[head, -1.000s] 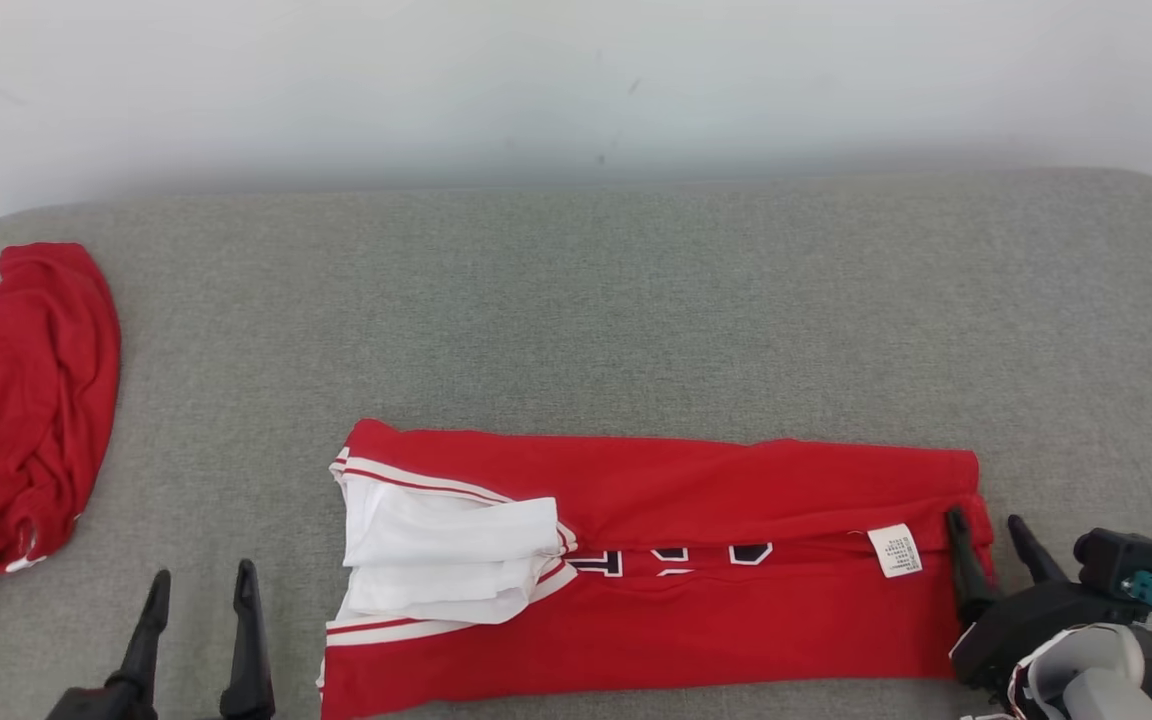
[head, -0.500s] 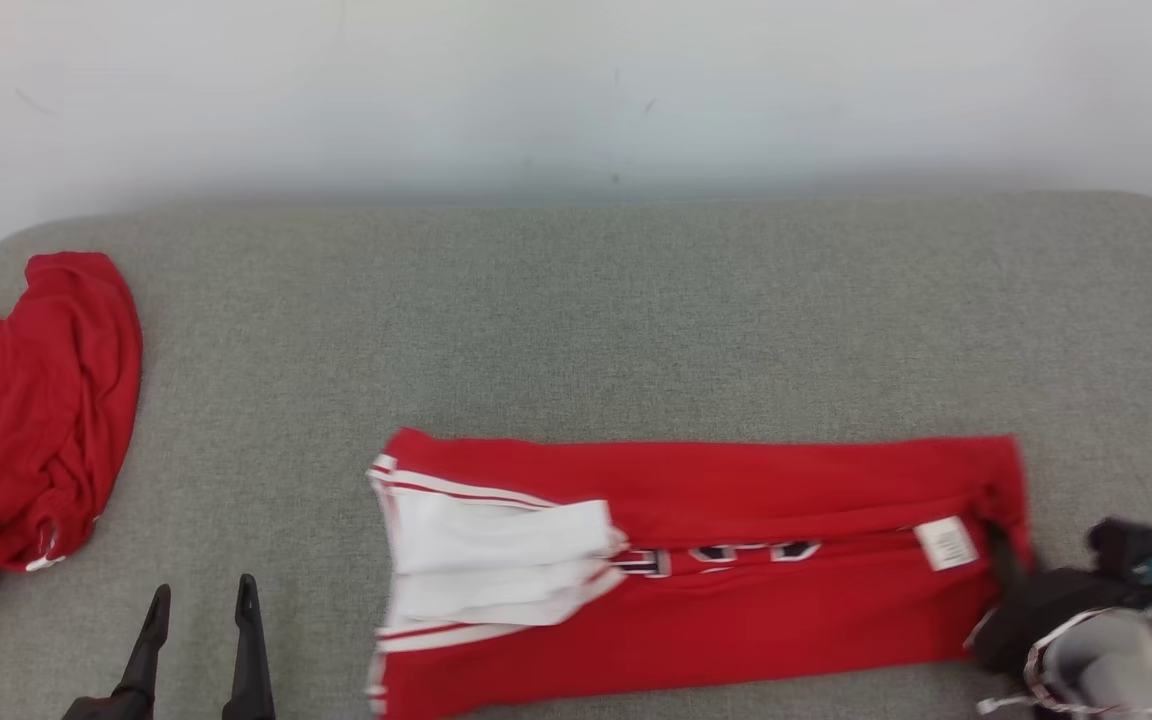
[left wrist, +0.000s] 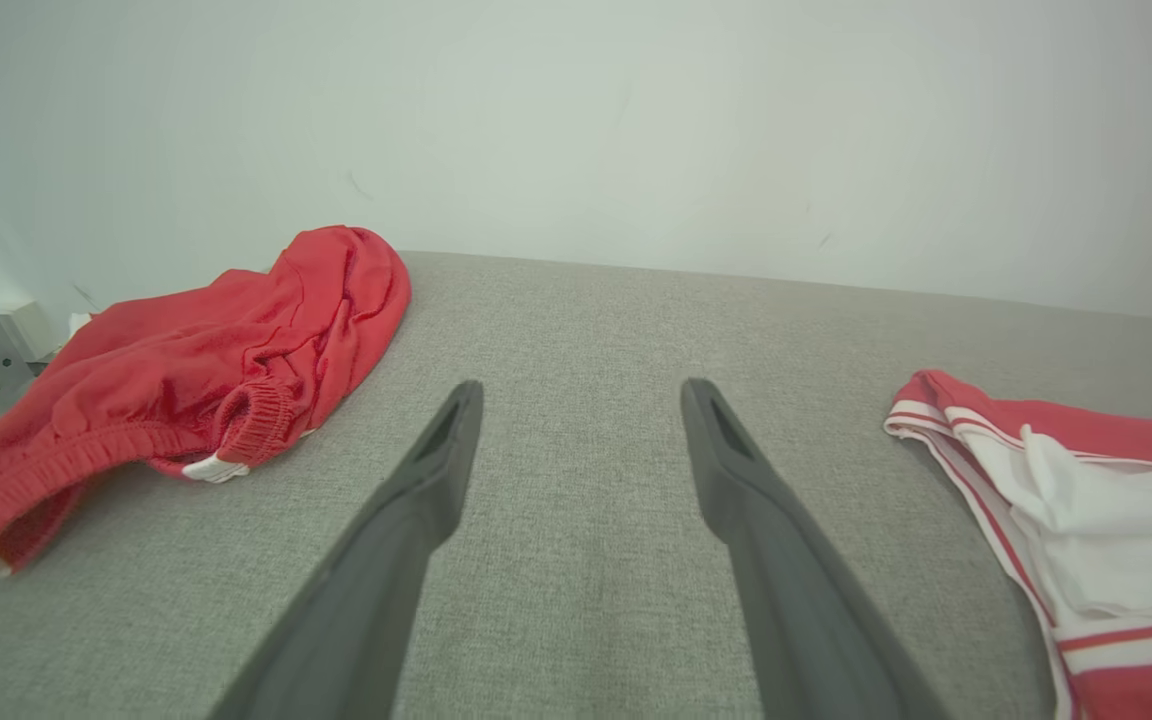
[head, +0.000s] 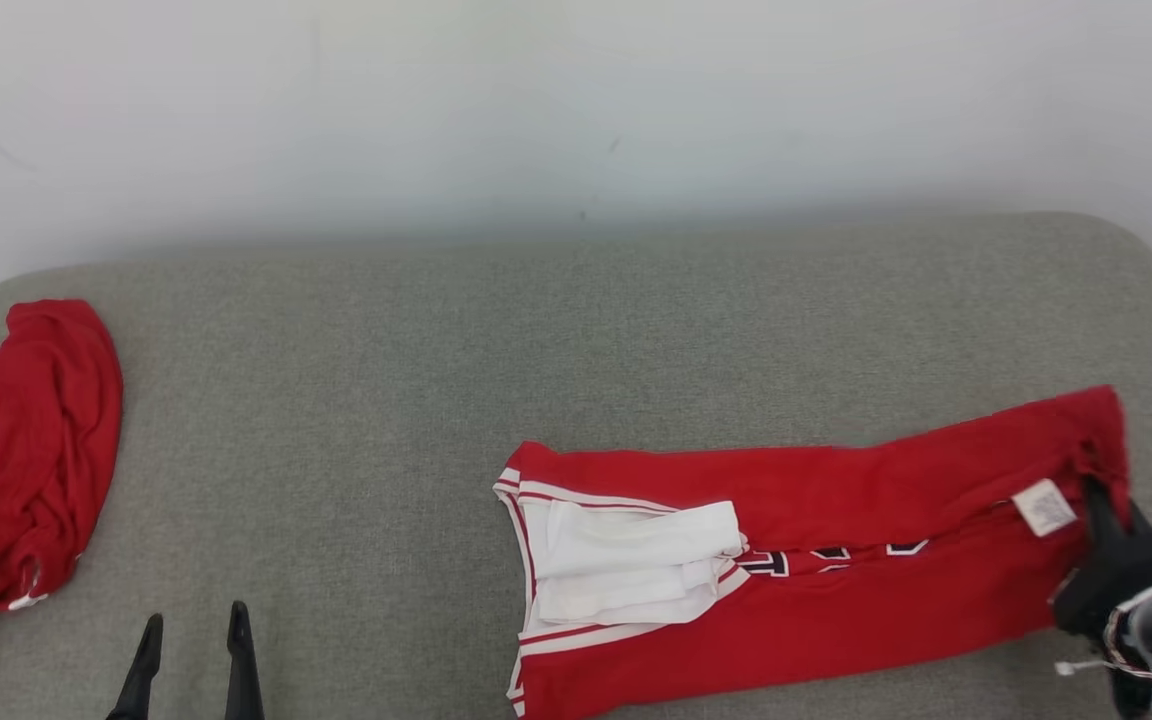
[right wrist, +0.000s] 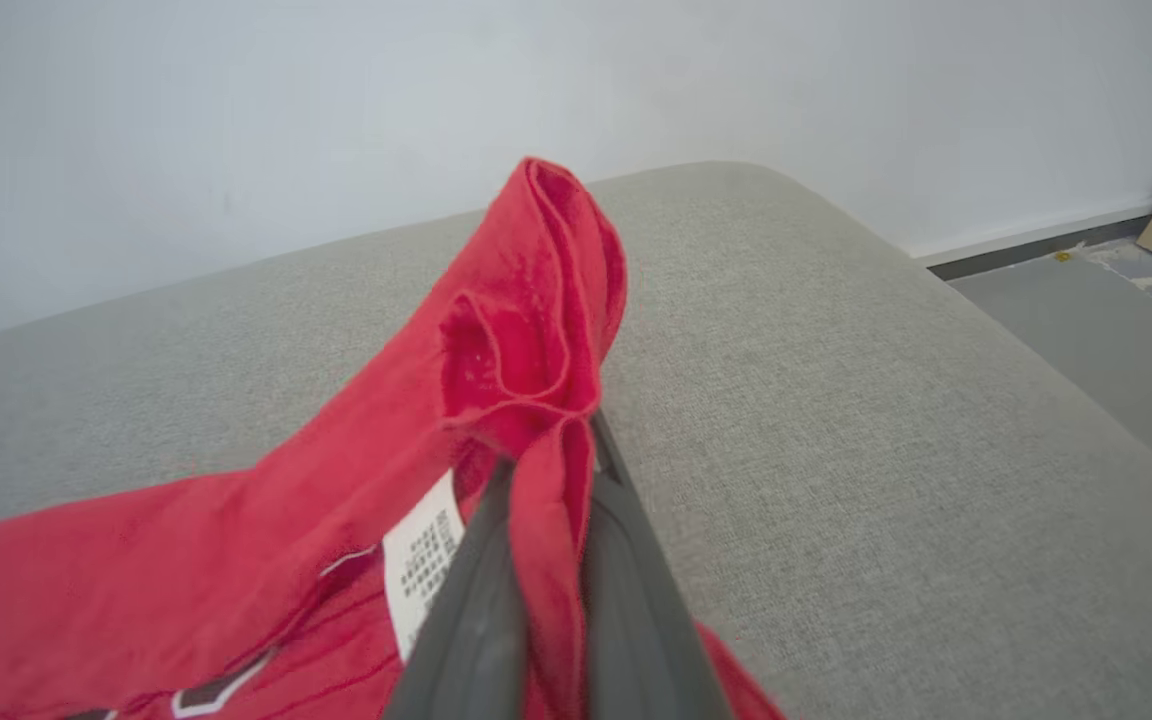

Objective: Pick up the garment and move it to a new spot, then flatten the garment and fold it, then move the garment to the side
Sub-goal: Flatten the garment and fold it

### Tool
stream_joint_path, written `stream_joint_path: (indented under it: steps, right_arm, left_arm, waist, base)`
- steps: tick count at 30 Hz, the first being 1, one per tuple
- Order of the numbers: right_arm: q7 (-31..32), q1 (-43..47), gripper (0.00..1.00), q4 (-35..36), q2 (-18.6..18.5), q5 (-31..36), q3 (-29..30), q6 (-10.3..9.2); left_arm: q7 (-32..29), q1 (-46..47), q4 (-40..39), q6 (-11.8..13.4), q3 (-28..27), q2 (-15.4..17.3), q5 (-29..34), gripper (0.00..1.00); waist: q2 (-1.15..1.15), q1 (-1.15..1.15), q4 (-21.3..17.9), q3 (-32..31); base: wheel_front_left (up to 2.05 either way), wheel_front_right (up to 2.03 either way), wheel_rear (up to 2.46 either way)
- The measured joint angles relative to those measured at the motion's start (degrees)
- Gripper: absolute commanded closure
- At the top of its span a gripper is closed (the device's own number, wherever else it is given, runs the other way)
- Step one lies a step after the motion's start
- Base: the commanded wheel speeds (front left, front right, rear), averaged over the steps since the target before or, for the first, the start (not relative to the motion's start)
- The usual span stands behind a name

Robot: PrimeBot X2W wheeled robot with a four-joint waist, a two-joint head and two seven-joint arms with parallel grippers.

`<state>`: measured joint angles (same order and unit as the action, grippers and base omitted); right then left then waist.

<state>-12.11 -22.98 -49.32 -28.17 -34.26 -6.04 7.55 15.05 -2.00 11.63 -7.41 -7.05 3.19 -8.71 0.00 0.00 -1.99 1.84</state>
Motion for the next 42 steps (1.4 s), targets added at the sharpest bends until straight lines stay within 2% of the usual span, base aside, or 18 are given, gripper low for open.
stream_joint_path:
  steps: [11, 17, 25, 33, 36, 37, 38, 39, 42]
  right_arm:
    - [5.68, 1.25, 1.00, 18.79, 9.75, -0.45, -7.00, 0.00]
    - [9.16, 1.65, 1.00, 24.73, 16.67, 0.59, -11.60, 0.00]
    - [10.10, 2.01, 1.00, 21.57, 21.90, 2.30, -14.89, 0.00]
    - [8.13, -1.48, 1.00, 13.57, 24.62, 2.30, -16.61, 0.00]
    - [6.98, -2.94, 1.00, 8.14, 25.02, 2.46, -17.06, 0.00]
    - [7.00, -3.25, 0.90, 6.97, 25.01, 2.20, -17.52, 0.00]
    - [6.69, -3.49, 0.56, 5.92, 25.03, 2.07, -18.04, 0.00]
    - [6.17, -3.72, 0.00, 5.30, 25.05, 2.04, -18.66, 0.00]
    - [3.77, -4.75, 0.00, 5.24, 25.12, 0.66, -20.61, 0.00]
  left_arm:
    - [0.00, -0.43, 1.02, -0.01, -0.15, -0.15, -0.12, 0.00]
    - [0.00, -0.37, 1.32, -0.11, 0.70, -0.23, -0.30, 0.00]
    - [0.00, 0.11, 2.00, -0.13, 1.91, -0.23, -0.54, 0.00]
    - [0.00, 1.02, 2.90, -0.13, 3.61, -0.26, -0.99, 0.00]
    - [0.00, 1.65, 3.48, -0.13, 4.30, -0.25, -1.24, 0.00]
    - [0.00, 1.88, 3.55, -0.13, 4.37, -0.30, -1.30, 0.00]
    - [0.00, 2.08, 3.58, -0.13, 4.39, -0.29, -1.31, 0.00]
    - [0.00, 2.14, 3.63, -0.13, 4.36, -0.26, -1.34, 0.00]
    - [0.00, 2.14, 3.76, -0.13, 4.11, -0.27, -1.42, 0.00]
  waist:
    - [0.00, 0.00, -1.25, -1.72]
    - [0.00, 0.00, -0.18, -1.91]
    - [0.00, 0.00, 2.11, -1.93]
    - [0.00, 0.00, 5.49, -1.35]
    - [0.00, 0.00, 6.94, -0.77]
    - [0.00, 0.00, 7.25, -0.62]
    - [0.00, 0.00, 7.51, -0.46]
    - [0.00, 0.00, 7.70, -0.31]
    - [0.00, 0.00, 7.88, 0.02]
  base:
    - [0.00, 0.00, 0.00]
    - [0.00, 0.00, 0.00]
    - [0.00, 0.00, 0.00]
    - [0.00, 0.00, 0.00]
    - [0.00, 0.00, 0.00]
    - [0.00, 0.00, 0.00]
    - [0.00, 0.00, 0.00]
    - [0.00, 0.00, 0.00]
    - [0.00, 0.00, 0.00]
